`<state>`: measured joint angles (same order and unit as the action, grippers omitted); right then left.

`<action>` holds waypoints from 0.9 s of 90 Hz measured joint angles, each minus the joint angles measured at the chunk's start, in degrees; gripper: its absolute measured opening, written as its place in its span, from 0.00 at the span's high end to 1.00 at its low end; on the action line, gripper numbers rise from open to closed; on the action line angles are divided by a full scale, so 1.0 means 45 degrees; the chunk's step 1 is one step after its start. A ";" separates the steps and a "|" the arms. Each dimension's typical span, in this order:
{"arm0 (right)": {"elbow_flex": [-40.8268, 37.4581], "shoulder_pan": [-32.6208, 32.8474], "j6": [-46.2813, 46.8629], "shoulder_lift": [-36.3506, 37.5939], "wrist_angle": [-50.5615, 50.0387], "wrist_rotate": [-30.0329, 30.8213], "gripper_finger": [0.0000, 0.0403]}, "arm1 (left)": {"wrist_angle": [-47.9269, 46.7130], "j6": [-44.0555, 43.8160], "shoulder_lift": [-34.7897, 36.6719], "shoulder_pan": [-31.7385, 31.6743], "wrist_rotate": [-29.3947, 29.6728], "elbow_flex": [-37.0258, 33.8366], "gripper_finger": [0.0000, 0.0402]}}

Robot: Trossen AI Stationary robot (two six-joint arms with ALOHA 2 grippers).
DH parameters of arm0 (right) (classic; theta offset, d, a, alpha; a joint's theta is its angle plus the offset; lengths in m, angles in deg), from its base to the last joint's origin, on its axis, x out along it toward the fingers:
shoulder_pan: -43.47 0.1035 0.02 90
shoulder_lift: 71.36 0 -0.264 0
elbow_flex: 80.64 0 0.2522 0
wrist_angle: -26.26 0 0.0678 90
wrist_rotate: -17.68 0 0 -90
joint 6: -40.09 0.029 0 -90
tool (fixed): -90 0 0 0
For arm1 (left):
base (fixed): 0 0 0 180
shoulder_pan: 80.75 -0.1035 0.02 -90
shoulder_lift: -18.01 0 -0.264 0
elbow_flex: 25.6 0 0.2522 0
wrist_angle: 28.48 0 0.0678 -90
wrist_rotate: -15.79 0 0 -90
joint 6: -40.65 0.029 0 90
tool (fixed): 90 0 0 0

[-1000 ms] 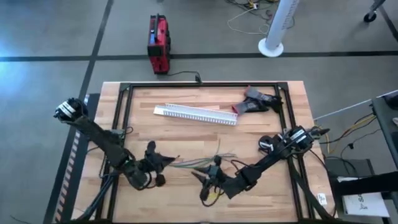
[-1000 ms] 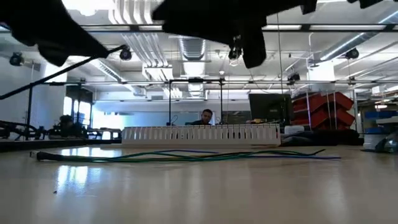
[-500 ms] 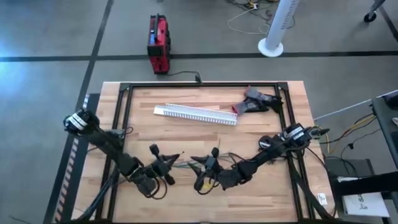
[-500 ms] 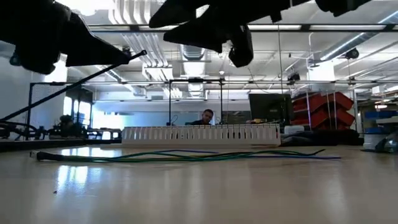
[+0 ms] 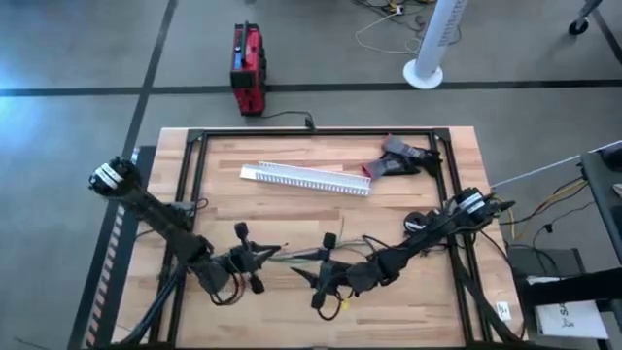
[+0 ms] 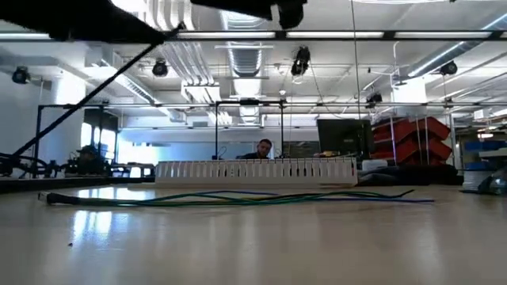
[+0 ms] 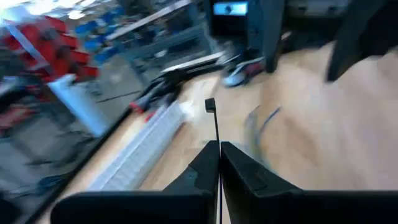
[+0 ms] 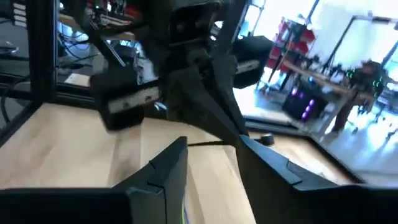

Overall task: Ziptie cables
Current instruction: Insert the black ziptie on the cable wires

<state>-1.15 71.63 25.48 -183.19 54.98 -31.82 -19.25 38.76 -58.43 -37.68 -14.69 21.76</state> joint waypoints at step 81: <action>-0.0155 -0.0398 0.4244 -0.0300 -0.4523 -0.2623 0.76 | -0.2208 -0.2429 0.0078 -0.0096 -0.3586 -0.0514 1.00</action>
<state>-1.84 69.84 44.57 -184.54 34.62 -43.62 -29.19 27.83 -58.08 -38.11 -30.82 19.45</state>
